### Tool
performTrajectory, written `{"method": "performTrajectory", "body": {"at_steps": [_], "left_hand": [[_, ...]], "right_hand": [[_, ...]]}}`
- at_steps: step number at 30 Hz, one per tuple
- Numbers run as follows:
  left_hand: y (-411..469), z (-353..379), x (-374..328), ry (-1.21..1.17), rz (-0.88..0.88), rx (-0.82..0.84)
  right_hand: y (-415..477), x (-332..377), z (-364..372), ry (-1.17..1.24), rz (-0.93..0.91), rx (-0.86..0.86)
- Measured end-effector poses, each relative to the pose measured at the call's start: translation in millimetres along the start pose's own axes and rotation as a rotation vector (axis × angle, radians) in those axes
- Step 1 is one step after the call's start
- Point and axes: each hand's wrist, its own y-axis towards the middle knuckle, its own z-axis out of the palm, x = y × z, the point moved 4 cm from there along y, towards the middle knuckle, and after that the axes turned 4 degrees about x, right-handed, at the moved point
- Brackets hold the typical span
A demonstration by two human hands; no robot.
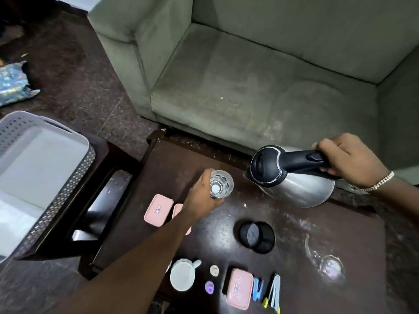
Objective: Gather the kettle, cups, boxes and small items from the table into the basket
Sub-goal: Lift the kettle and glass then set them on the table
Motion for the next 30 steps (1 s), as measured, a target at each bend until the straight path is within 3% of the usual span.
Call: {"method": "performTrajectory", "body": {"at_steps": [17, 30], "left_hand": [[-4.1, 14.3, 9.3, 0.046, 0.004, 0.140], [-24.0, 15.3, 14.1, 0.089, 0.044, 0.273]], "right_hand": [[1.9, 28.9, 48.6, -0.410, -0.102, 0.119], [-21.4, 31.1, 69.6, -0.536, -0.139, 0.177]]}}
